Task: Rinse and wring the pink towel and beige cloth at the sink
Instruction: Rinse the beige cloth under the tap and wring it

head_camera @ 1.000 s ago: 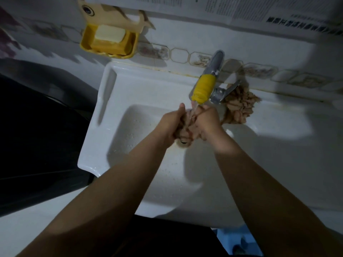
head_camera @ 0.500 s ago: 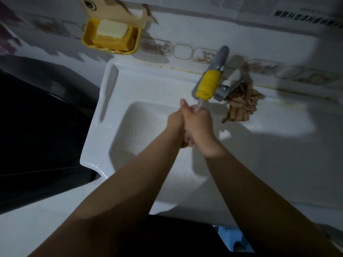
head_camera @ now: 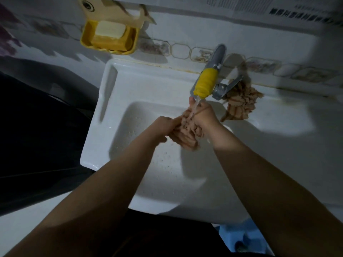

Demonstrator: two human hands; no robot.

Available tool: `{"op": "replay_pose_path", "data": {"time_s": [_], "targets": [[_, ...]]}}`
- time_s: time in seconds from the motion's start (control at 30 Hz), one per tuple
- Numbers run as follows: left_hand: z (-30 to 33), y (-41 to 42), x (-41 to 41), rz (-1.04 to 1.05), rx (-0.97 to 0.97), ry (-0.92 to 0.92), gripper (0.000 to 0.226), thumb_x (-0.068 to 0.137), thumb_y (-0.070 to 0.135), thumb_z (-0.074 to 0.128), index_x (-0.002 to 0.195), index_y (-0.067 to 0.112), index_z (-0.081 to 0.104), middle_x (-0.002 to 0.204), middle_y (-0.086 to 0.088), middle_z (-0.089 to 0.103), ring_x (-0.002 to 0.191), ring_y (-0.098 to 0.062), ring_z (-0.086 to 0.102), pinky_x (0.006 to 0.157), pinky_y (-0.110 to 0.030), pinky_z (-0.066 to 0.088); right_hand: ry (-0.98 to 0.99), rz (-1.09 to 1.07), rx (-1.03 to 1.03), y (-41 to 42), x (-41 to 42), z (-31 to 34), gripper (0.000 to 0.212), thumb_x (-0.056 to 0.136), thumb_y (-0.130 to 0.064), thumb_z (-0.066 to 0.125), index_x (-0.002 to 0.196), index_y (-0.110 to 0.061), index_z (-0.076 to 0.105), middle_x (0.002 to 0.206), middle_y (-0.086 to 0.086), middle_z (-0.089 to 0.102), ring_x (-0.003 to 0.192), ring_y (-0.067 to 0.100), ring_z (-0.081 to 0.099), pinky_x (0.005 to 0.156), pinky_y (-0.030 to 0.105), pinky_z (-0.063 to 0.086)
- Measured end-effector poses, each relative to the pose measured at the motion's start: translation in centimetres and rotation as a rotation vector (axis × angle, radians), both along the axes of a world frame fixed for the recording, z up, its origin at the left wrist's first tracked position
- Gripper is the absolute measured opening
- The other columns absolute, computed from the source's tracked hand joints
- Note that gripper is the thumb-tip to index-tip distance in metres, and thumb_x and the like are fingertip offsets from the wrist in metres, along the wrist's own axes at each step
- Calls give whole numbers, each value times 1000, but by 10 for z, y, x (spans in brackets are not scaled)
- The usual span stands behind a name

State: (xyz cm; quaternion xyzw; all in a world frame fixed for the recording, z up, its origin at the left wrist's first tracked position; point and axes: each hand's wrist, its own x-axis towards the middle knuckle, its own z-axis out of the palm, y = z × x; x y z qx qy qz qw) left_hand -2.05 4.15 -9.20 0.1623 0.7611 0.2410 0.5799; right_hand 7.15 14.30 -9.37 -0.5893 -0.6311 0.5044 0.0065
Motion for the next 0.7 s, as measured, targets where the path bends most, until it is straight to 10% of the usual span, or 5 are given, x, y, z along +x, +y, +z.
{"op": "replay_pose_path", "data": {"time_s": [0.1,0.3,0.43,0.6,0.7], "targets": [[-14,-8,-20,-20,217,344,19,88,18,61,101,4,63,97,-6,62,82,-13,57,70,-24,44,192,-106,-296,-6,6,15,48,90,-49,55,94,-2,65,98,25,66,81,34,64,76,35,51],[-10,-16,-14,-143,503,-103,50,89,66,34,100,27,64,88,-5,67,79,-18,61,71,-30,48,589,-93,-917,-7,18,41,21,98,-16,45,91,0,55,78,19,61,49,17,64,39,20,47],[-21,-21,-20,-140,362,-203,60,80,31,74,127,14,41,111,-10,66,92,-26,65,81,-44,52,492,-153,-904,10,28,38,28,92,0,36,87,0,64,75,17,65,48,14,56,46,18,42],[-21,-20,-31,-86,382,-8,9,93,26,58,101,23,58,71,10,58,57,-9,45,43,-22,40,372,-79,-609,20,38,37,32,91,10,39,112,-1,60,65,12,67,40,18,57,41,17,35],[-21,-20,-39,143,431,61,22,99,33,47,86,24,62,70,9,59,53,-11,43,40,-21,35,369,32,-570,18,48,32,21,95,-1,49,108,-12,60,82,9,72,74,32,71,38,20,40]]}}
